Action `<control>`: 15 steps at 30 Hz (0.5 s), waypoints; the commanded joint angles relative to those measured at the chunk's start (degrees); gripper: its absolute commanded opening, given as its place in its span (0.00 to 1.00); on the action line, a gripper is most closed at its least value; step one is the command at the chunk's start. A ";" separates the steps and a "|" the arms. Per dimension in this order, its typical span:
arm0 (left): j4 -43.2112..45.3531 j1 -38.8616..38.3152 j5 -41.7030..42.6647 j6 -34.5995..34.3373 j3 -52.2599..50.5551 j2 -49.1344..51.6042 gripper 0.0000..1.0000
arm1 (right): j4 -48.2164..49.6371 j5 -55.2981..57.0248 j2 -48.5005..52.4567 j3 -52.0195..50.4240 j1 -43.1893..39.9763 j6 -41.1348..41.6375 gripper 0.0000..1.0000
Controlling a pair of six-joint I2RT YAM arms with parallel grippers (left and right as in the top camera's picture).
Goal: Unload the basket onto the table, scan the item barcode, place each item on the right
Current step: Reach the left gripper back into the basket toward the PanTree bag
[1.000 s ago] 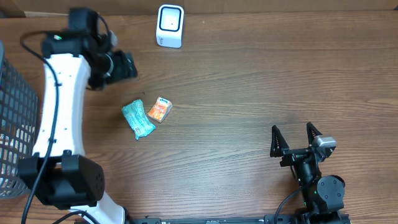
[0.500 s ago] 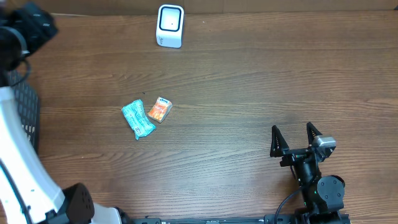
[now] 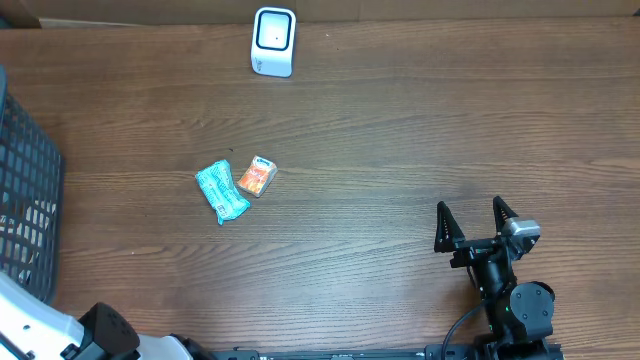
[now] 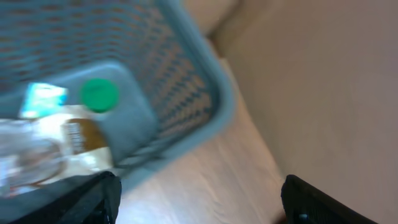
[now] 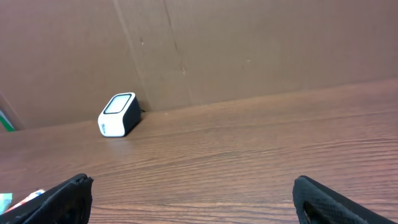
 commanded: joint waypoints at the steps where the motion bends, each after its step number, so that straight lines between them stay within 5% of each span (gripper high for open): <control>1: -2.08 3.69 -8.33 2.21 0.74 0.52 0.85 | 0.17 0.35 -0.46 -0.61 0.26 -0.24 1.00; 5: -5.40 7.34 -17.14 3.43 -0.79 2.32 0.86 | 0.17 0.35 -0.46 -0.61 0.26 -0.24 1.00; 15: -6.54 9.40 -17.16 9.16 -12.11 10.82 0.79 | 0.17 0.35 -0.46 -0.61 0.26 -0.24 1.00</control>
